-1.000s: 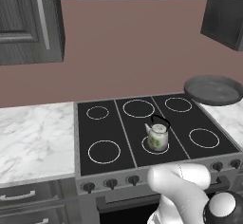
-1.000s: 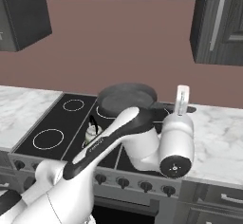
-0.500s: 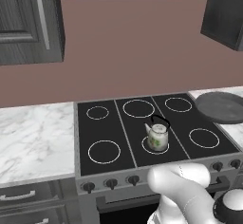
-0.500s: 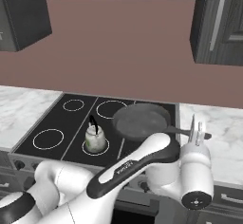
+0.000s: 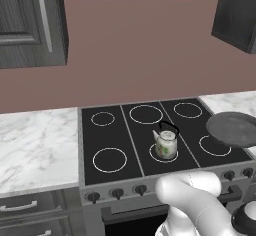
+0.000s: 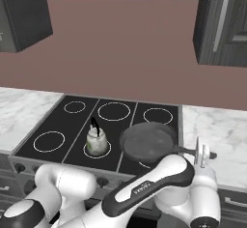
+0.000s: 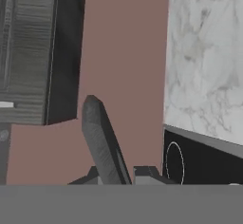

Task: Pick the pan from the cabinet and place it on the stove. Then turn on the stove burner for the pan.

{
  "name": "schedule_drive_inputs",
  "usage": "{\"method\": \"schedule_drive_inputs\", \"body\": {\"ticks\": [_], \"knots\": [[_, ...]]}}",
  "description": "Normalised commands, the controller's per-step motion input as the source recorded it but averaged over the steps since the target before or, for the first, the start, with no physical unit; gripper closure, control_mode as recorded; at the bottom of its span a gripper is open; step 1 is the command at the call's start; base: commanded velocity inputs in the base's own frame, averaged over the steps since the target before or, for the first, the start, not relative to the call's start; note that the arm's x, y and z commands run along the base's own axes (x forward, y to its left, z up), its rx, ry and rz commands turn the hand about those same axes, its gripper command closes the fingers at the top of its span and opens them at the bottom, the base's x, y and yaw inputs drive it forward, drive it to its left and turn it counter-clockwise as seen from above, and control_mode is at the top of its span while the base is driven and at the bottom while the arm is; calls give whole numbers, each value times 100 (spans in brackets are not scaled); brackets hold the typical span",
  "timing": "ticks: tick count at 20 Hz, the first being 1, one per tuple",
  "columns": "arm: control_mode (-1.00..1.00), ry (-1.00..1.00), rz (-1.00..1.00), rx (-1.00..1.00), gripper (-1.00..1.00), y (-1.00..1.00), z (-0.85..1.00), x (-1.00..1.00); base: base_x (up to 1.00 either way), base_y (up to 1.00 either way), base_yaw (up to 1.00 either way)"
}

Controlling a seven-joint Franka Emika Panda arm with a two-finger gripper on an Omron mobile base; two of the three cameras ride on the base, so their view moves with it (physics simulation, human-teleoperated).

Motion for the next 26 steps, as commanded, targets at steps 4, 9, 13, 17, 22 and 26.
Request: {"method": "schedule_drive_inputs", "body": {"ticks": [4, 9, 13, 17, 22, 26], "knots": [[-100, 0, 0, -7, 100, 0, -52, 1, 0, 0, 0], [-100, 0, 0, -4, 100, 1, -34, 13, 0, 0, 0], [-100, 2, 0, 0, 100, 0, -12, 25, 0, 0, 0], [-100, 5, 0, 0, 100, 0, -13, 32, 0, 0, 0], [-100, 7, 0, 0, 100, 0, -23, 33, 0, 0, 0], [-100, 2, 0, 0, 100, 0, -35, 26, 0, 0, 0]]}}
